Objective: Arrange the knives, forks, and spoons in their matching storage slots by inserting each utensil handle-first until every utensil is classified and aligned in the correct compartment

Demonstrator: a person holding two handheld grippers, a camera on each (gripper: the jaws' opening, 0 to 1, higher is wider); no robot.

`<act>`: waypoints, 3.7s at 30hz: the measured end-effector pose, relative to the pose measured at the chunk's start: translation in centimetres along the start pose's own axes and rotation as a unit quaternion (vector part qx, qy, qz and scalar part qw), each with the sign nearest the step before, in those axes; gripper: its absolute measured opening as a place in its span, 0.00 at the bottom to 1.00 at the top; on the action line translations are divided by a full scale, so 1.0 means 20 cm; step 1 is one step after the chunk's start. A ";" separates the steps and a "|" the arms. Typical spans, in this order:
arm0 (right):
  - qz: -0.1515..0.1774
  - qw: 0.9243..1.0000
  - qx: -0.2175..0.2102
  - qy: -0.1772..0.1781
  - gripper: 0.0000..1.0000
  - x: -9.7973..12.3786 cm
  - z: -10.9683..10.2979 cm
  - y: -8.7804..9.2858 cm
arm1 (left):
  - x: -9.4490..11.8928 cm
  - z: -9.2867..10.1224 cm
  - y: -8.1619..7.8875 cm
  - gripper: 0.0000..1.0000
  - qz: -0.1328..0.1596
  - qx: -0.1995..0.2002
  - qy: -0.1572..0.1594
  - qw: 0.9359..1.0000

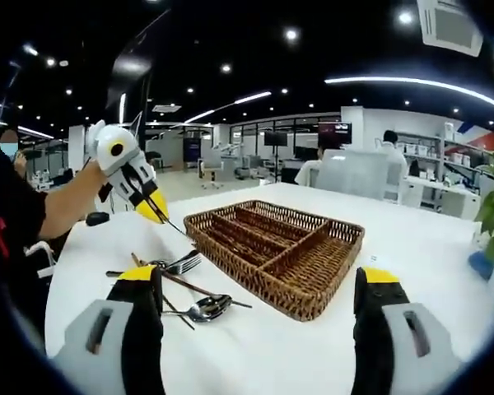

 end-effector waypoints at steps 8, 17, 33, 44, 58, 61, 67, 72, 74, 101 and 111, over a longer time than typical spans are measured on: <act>0.000 1.000 0.010 -0.001 0.99 -0.01 0.00 0.00 | -0.01 -0.09 0.01 0.01 -0.003 -0.008 0.013 1.000; 0.004 1.000 0.029 -0.005 0.99 -0.01 -0.02 -0.01 | -0.06 -0.23 0.04 0.01 -0.016 -0.020 0.005 1.000; 0.005 0.999 0.037 0.007 0.99 -0.01 0.01 -0.01 | -0.09 -0.40 0.08 0.00 -0.042 -0.035 -0.014 0.998; 0.014 0.999 0.033 0.007 0.99 -0.01 0.02 -0.01 | -0.05 -0.52 0.08 0.00 -0.050 -0.038 -0.040 0.997; 0.022 0.999 0.024 0.011 0.99 0.01 0.04 -0.02 | -0.07 -0.55 0.11 0.00 -0.058 -0.026 -0.043 0.997; 0.021 0.999 0.025 0.011 0.99 0.02 0.04 -0.02 | -0.07 -0.54 0.11 0.00 -0.059 -0.022 -0.041 0.997; 0.021 0.999 0.024 0.013 0.99 0.02 0.05 -0.01 | -0.09 -0.52 0.11 0.00 -0.063 -0.023 -0.035 0.997; 0.019 0.999 0.026 0.011 0.99 0.02 0.05 -0.01 | -0.11 -0.50 0.13 0.00 -0.062 -0.019 -0.031 0.997; 0.019 0.999 0.025 0.010 0.99 0.02 0.05 -0.01 | -0.13 -0.50 0.14 0.00 -0.064 -0.017 -0.030 0.997; 0.021 0.999 0.015 0.022 0.99 0.03 0.06 -0.01 | -0.21 -0.43 0.24 0.01 -0.065 0.000 -0.001 0.998; 0.019 0.999 0.018 0.022 0.99 0.03 0.06 -0.01 | -0.26 -0.40 0.29 0.01 -0.069 0.014 0.021 0.997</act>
Point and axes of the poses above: the point that each gripper's makers call its tool centre point, and the gripper's own axes: x roughly backward along the fingers, z roughly to its right, y roughly out of its underside, the point moved 10 cm from there along x, roughly backward along the fingers, and after that the axes turned 1 degree about x, right-handed, at the moved point
